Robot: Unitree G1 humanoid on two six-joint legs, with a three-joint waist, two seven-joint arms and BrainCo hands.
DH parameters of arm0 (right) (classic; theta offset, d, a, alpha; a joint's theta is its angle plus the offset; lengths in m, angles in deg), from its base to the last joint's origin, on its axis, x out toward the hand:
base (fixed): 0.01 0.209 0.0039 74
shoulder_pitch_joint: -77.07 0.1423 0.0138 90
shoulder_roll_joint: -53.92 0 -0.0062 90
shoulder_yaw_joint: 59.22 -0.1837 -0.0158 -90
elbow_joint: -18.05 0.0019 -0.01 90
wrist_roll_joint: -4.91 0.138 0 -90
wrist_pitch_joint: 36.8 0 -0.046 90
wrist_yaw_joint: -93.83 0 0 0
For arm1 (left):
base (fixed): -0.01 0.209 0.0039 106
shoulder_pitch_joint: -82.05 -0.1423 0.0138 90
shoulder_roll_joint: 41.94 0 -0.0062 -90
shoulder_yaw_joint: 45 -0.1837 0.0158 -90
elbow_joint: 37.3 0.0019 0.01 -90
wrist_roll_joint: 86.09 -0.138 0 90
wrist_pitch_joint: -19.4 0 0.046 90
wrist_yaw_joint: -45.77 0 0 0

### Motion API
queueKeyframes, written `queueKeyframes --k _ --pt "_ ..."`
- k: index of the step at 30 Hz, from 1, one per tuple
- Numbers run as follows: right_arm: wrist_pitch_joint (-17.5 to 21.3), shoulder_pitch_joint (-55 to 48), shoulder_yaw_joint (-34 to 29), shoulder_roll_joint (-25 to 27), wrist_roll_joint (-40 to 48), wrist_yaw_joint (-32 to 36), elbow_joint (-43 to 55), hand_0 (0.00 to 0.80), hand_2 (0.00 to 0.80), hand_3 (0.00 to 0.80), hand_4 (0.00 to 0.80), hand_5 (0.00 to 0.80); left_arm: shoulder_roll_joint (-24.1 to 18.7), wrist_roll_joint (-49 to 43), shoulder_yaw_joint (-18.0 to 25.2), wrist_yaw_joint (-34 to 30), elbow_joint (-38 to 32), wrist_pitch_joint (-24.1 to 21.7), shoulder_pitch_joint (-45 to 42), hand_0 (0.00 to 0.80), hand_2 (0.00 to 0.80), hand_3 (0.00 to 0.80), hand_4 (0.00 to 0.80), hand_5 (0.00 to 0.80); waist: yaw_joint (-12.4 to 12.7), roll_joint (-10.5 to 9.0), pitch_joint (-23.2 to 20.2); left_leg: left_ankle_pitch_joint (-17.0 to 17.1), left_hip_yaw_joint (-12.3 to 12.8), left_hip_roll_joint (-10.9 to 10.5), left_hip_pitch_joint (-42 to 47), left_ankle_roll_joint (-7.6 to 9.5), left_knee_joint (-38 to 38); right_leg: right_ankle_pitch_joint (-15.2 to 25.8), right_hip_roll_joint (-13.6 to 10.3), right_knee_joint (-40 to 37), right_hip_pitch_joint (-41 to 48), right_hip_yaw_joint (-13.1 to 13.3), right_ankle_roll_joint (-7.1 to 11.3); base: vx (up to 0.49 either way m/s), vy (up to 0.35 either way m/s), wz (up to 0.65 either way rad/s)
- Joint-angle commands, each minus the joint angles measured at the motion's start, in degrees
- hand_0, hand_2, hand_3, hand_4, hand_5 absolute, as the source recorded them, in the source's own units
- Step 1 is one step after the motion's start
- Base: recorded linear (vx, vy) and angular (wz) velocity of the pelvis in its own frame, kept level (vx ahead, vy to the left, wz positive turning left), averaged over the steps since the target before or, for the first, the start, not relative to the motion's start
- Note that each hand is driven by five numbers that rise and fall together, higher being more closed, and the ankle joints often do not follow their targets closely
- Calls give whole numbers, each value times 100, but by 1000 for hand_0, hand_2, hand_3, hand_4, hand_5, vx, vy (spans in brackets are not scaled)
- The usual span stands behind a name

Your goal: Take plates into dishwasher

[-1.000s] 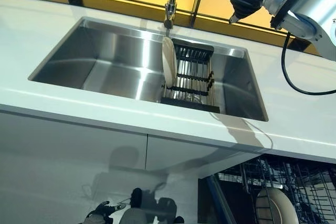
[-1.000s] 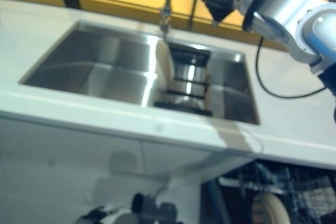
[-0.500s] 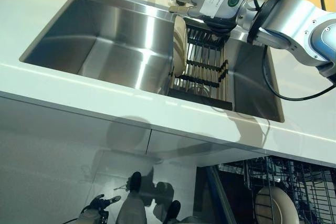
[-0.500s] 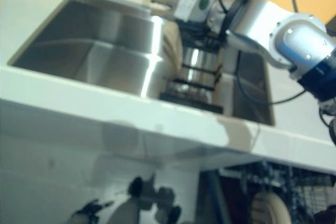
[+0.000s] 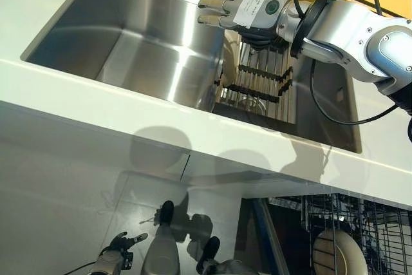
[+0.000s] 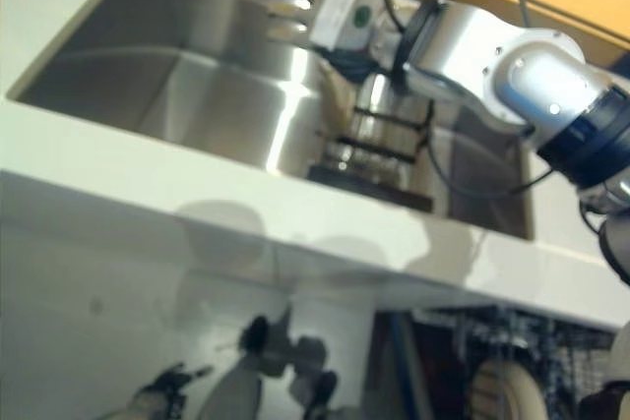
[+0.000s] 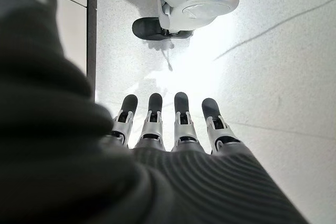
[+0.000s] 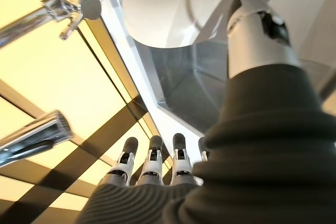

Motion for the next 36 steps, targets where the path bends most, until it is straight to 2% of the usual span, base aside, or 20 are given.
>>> queueKeyframes --k 1,36 --pt "-335 566 195 93 -131 -4 -33 0 0 0 0 0 -171 221 119 15 73 -157 55 0 0 0 0 0 126 -250 90 -711 290 -77 435 -40 -24 687 -214 -16 -471 132 456 0 0 0" --pt "-32 374 336 139 -1033 327 -635 0 0 0 0 0 -242 377 239 -22 -95 -347 36 0 0 0 0 0 122 -354 290 -663 340 -59 315 -36 -24 744 -205 -16 -589 111 474 -1 3 1"
